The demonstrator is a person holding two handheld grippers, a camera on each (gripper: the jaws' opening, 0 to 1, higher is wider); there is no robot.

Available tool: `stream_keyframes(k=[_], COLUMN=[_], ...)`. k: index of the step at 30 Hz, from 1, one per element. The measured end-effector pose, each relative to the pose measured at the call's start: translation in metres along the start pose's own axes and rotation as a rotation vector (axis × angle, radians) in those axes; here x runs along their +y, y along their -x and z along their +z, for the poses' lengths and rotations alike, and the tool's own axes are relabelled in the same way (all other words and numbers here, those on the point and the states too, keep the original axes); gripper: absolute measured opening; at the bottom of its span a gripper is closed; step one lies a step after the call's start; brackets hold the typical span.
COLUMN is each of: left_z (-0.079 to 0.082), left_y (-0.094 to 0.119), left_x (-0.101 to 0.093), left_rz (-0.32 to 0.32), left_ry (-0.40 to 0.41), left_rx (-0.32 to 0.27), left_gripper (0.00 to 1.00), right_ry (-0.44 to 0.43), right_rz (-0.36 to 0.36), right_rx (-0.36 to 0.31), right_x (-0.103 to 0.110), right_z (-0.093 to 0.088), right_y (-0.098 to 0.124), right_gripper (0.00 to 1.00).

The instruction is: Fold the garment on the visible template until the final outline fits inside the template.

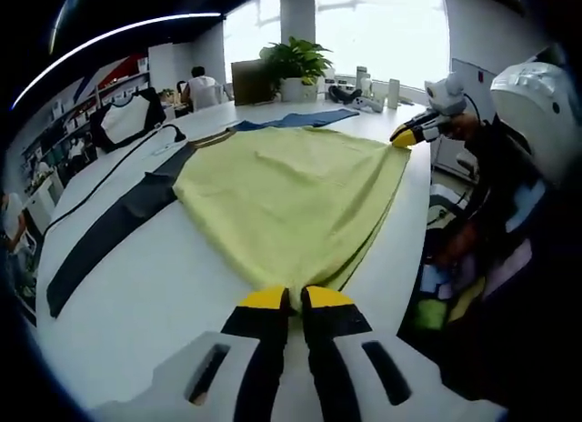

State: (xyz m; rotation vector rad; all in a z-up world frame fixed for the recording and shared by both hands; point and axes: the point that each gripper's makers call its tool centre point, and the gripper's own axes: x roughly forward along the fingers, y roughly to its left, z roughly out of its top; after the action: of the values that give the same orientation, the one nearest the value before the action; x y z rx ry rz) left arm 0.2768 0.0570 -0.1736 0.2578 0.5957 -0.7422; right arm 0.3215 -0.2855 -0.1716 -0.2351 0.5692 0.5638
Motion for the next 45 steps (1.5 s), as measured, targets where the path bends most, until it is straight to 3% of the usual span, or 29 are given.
stream_keyframes(k=[7,10,18,20,23,36,41,42,45], left_z=[-0.002,-0.003,-0.008,-0.009,-0.013,-0.016,-0.017,-0.017,-0.019], left_y=[0.000,0.000,0.001,0.001,0.001,0.002,0.006,0.009,0.014], left_x=[-0.003,-0.004,-0.005,-0.004,-0.006,-0.006,-0.007,-0.006,-0.007], left_rz=[-0.012,-0.013,-0.028,-0.035,-0.039,-0.041,-0.055,-0.058,-0.073], left_ry=[0.012,0.020,0.040,0.073,0.047,0.052,0.049,0.050,0.060], left_rx=[-0.006,-0.012,-0.010,-0.013,0.010,-0.001,0.011,0.012,0.020], left_gripper=[0.07,0.07,0.08,0.07,0.07,0.06,0.09,0.09,0.11], right_ry=[0.033,0.031,0.045,0.045,0.049,0.057,0.048,0.034,0.045], right_rz=[0.050,0.064,0.045,0.035,0.031,0.020,0.075,0.100,0.086], right_rx=[-0.005,0.023,0.085,0.100,0.101,0.146,0.132,0.086,0.024], right_x=[0.016,0.020,0.017,0.016,0.016,0.016,0.021,0.023,0.019], right_z=[-0.001,-0.007,-0.018,-0.019,-0.020,-0.024,-0.023,-0.017,-0.004], right_y=[-0.001,-0.005,-0.003,-0.002,-0.001,0.003,0.007,0.010,0.019], right_gripper=[0.10,0.09,0.00,0.00,0.00,0.00,0.00,0.00,0.00])
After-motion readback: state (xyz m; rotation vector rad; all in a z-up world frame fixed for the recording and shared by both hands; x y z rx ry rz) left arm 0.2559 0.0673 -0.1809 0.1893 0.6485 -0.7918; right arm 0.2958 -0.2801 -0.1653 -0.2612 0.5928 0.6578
